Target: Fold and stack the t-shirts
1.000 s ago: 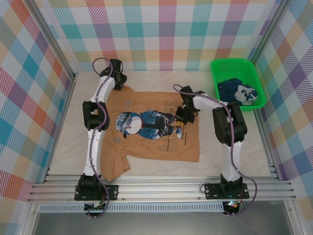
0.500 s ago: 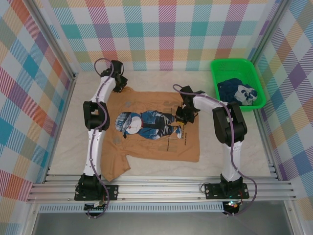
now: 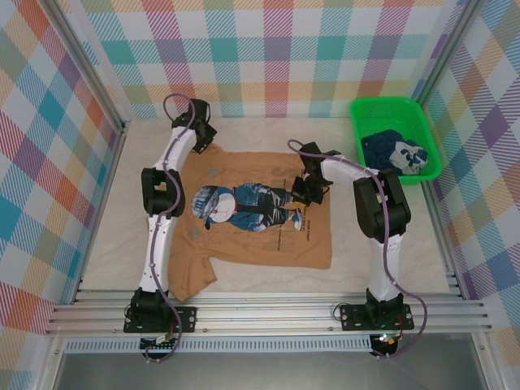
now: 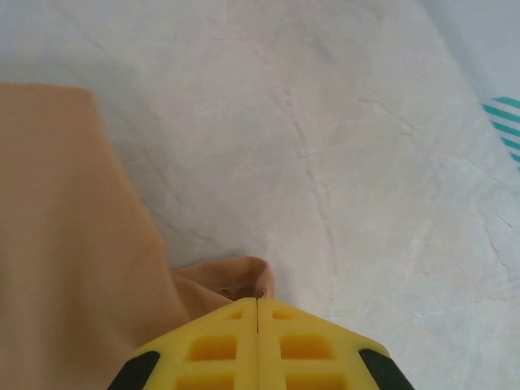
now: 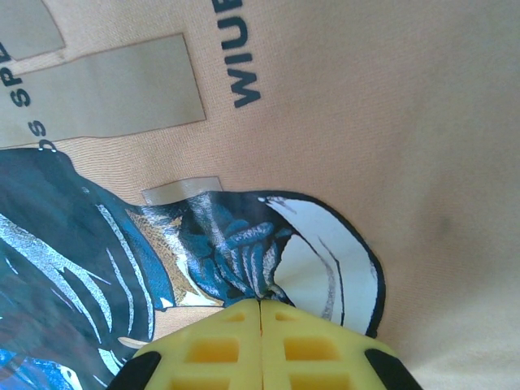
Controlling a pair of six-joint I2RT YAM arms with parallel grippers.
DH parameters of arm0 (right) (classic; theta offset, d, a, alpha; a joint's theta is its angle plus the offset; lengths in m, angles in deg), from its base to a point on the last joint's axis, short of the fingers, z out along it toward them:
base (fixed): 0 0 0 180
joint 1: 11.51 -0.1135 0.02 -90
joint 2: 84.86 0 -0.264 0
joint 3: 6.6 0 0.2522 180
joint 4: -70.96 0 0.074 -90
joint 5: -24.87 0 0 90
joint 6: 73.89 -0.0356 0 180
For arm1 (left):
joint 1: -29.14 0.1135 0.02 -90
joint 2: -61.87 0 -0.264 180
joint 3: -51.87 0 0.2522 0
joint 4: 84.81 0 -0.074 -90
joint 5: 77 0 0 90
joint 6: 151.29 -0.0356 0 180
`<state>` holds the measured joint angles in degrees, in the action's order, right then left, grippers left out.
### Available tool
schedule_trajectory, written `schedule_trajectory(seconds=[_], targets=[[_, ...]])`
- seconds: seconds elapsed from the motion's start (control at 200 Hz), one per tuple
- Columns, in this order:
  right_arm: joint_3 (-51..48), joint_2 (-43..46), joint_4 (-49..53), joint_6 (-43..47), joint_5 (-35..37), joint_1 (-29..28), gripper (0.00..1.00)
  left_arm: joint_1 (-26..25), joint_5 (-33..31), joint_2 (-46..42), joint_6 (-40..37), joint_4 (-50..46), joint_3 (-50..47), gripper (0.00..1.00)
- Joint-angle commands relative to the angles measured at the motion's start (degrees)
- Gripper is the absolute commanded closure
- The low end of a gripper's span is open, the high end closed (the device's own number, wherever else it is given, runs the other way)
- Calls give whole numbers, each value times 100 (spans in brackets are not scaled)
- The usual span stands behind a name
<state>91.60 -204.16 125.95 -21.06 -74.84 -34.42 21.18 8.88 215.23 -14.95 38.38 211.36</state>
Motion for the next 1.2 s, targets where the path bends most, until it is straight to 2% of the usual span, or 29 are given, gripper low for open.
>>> schedule_trajectory(seconds=[0.0, 0.25, 0.6, 0.735, 0.84, 0.93, 0.965, 1.02, 1.05, 1.06, 1.08, 1.12, 1.195], targets=[[-183, -396, 368, 43, 268, -26, 94, -179, -106, -489, -447, 166, 272, 100], [-164, -427, 382, 35, 226, -32, 95, -411, 7, -483, -971, 347, 363, 100], [-174, -420, 400, 34, 184, -28, 95, -773, -415, -693, -1542, 554, 504, 100], [-174, -435, 389, 23, 154, -29, 95, -844, -1, -627, -1730, 709, 497, 100], [-181, -436, 387, 9, 128, -29, 95, -985, 387, -610, -2227, 806, 499, 100], [-209, -433, 382, -1, 121, -29, 95, -1040, 410, -624, -2304, 724, 472, 99], [-212, -430, 383, -8, 112, -29, 95, -1064, 258, -623, -2300, 623, 474, 89], [-218, -435, 377, -4, 106, -29, 94, -1075, 12, -651, -2215, 446, 481, 50], [-226, -422, 379, -10, 101, -29, 94, -1075, -174, -680, -2159, 322, 511, 37], [-226, -420, 378, -10, 101, -29, 94, -1075, -233, -690, -2150, 277, 520, 30], [-227, -402, 383, -12, 102, -30, 94, -1076, -392, -729, -2142, 189, 532, 23], [-226, -373, 385, -18, 118, -28, 93, -1056, -694, -824, -2084, -5, 555, 17], [-218, -260, 397, -19, 185, -29, 90, -890, -944, -995, -1780, -388, 501, 18]])
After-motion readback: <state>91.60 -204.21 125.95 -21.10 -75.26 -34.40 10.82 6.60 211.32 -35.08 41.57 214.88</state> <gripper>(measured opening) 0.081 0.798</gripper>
